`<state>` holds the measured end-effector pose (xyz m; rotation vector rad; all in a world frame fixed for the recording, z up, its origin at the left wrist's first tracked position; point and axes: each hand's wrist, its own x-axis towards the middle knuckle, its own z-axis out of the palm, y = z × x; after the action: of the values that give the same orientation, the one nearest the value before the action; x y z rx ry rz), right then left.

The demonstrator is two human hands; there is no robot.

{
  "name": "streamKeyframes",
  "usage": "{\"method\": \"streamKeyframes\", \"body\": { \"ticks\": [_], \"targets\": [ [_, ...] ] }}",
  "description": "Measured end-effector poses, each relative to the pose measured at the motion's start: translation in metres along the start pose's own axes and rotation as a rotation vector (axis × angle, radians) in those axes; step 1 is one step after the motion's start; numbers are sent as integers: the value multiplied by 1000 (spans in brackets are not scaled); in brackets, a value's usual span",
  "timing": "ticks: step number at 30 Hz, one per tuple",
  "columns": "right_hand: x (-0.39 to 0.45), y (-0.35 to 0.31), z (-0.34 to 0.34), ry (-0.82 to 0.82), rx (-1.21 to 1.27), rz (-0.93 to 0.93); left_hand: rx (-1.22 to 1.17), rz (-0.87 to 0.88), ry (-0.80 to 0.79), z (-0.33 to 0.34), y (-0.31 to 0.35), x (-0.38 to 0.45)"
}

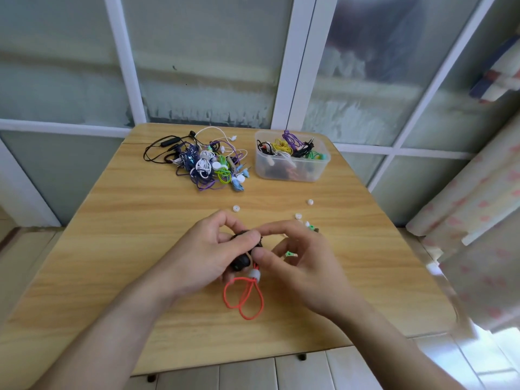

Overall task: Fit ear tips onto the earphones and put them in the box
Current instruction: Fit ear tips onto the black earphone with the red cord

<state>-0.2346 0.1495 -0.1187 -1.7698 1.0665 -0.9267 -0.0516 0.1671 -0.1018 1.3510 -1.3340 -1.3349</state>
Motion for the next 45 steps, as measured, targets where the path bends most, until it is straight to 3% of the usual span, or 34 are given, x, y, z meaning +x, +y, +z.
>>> {"method": "streamKeyframes", "body": {
  "ticks": [4, 8, 12, 15, 18, 21, 24, 27, 34, 40, 42, 45],
  "targets": [
    [-2, 0, 4, -21, 115, 0, 65, 0, -1, 2, 1, -3],
    [-2, -3, 4, -47, 438, 183, 25, 74, 4, -1, -1, -6],
    [-4, -4, 3, -61, 441, 209, 59, 145, -47, -2, 2, -9],
    [-2, -11, -2, -66, 392, 191, 64, 173, 40, -2, 2, -8],
    [6, -9, -21, 94, 219, 155, 45, 161, 126, -4, -1, -5],
    [16, 5, -51, 314, -269, 115, 95, 167, 170, -4, -4, -2],
    [20, 17, -70, 272, -558, 245, 204, 189, 190, -2, -5, -1],
    [24, 24, -71, 230, -593, 301, 293, 198, 189, 1, -8, 0],
    [27, 26, -67, 243, -531, 289, 255, 257, 138, 4, -5, -1],
    [21, 7, -64, 534, -236, 94, 244, 287, 110, 2, -3, -4],
    [15, -7, -53, 518, -48, 65, 236, 302, 101, 3, -1, -4],
    [5, -22, -30, 350, 234, 85, 251, 348, 77, 5, 2, -7]
  ]
}}
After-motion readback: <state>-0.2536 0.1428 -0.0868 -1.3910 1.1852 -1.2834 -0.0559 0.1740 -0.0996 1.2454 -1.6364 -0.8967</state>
